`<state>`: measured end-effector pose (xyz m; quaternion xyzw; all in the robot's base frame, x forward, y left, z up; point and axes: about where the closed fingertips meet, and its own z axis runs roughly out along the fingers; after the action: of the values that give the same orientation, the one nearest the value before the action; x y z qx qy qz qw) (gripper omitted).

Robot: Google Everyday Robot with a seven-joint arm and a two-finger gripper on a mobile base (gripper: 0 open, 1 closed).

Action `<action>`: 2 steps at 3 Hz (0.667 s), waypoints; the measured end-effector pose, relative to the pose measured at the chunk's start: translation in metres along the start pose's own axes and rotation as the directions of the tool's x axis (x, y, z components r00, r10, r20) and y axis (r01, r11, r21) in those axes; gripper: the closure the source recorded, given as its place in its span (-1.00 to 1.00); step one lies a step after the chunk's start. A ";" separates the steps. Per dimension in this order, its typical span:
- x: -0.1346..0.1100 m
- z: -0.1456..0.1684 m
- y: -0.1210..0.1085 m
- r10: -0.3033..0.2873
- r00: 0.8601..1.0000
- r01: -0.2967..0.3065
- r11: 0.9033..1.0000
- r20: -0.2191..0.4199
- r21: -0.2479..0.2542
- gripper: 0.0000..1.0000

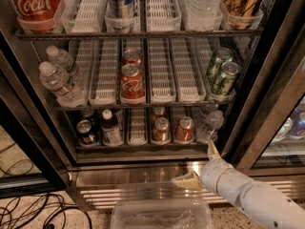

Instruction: Pick coke can from bottom shelf of fridge

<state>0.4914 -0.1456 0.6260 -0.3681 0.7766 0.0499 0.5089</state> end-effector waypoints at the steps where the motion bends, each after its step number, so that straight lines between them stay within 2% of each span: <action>1: -0.014 0.009 -0.004 0.027 0.993 -0.037 0.996 0.112 0.086 -1.00; 2: -0.023 0.016 -0.005 0.086 0.975 -0.115 0.984 0.203 0.135 -1.00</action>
Offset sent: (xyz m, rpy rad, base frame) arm 0.0288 0.0192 0.0173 0.2831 -0.2501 -0.1837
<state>0.5119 -0.1301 0.6390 -0.2833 0.7416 0.0547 0.6056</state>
